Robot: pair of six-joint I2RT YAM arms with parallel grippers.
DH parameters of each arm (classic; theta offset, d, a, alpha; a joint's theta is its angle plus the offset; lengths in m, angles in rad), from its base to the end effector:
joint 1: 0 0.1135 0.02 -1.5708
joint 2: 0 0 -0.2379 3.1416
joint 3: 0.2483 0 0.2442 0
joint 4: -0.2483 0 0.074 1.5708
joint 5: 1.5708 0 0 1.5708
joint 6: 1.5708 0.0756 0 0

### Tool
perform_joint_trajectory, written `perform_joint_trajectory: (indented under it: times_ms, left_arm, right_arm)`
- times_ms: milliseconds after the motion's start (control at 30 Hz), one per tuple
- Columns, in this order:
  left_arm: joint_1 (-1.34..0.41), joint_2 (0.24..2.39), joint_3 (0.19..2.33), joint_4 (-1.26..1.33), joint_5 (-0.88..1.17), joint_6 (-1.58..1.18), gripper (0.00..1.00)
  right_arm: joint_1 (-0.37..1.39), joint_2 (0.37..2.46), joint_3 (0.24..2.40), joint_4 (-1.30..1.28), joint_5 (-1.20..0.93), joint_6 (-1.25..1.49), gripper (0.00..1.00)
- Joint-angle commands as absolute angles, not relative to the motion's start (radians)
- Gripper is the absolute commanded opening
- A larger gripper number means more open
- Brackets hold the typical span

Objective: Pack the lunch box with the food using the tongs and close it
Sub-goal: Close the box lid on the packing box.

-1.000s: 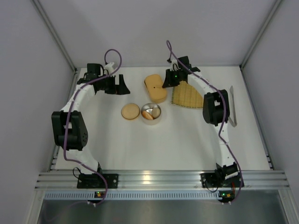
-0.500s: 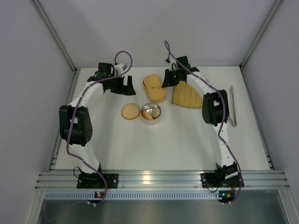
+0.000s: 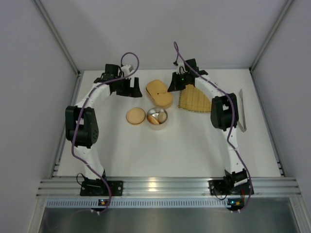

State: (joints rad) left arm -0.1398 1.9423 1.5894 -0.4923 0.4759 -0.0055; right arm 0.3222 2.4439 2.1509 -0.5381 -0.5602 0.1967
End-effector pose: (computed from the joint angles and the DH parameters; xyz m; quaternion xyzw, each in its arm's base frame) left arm 0.4338 -0.0960 0.2040 0.1444 0.9009 -0.2448 0.3280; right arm 0.4988 0.2089 0.1535 -0.1559 0.8880 0.3382 0.2696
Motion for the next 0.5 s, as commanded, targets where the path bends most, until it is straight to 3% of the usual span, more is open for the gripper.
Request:
perform_joint_trajectory:
  times_ms: [0,300,467]
  left_arm:
    - [-0.138,1.942,1.621,-0.462,0.471,-0.02,0.98]
    - [-0.133,2.012,1.663,-0.457,0.371,-0.115,0.97]
    - [-0.135,2.14,1.825,-0.521,0.377,-0.17,0.84]
  right_arm:
    - [0.308,2.451,2.152,-0.477,-0.629,0.248,0.0]
    - [0.298,2.444,2.143,-0.457,-0.652,0.268,0.0]
    - [0.299,2.444,2.14,-0.457,-0.66,0.247,0.0]
